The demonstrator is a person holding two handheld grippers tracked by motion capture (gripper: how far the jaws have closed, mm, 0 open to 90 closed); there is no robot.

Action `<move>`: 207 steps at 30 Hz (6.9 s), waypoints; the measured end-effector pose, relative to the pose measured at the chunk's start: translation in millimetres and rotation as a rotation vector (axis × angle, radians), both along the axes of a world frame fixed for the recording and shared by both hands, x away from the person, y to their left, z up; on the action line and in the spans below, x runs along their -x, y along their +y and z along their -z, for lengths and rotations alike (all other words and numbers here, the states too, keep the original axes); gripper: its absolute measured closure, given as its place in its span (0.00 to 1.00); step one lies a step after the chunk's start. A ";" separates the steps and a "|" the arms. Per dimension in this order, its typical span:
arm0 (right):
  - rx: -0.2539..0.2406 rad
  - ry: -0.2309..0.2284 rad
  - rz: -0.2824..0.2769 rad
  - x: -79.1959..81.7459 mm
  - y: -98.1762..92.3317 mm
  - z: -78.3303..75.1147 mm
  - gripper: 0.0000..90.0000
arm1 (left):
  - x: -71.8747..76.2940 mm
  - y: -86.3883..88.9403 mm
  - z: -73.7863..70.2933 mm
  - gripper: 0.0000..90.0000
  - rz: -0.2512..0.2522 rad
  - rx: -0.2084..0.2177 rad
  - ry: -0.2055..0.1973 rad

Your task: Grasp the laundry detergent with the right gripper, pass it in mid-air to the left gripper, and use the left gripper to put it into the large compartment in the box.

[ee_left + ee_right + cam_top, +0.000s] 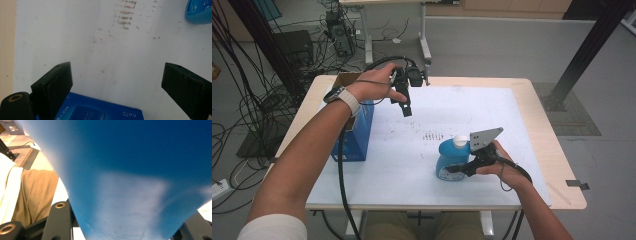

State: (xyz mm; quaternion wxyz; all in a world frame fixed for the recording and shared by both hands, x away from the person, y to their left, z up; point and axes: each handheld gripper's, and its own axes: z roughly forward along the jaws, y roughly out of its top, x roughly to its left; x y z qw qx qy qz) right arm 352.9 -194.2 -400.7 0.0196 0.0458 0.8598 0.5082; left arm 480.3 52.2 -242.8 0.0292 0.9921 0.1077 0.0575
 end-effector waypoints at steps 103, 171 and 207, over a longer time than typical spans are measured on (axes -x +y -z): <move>0.053 -0.003 0.004 -10.2 36.9 -62.7 0.49 | 112.4 -32.7 -67.9 0.07 0.169 0.068 0.046; 0.057 0.027 -0.072 -7.1 69.9 -63.6 0.49 | 113.9 -44.5 -51.3 0.06 0.200 0.117 0.086; 0.059 0.035 -0.073 -7.1 68.9 -63.7 0.49 | 114.9 -42.7 -51.9 0.07 0.198 0.110 0.081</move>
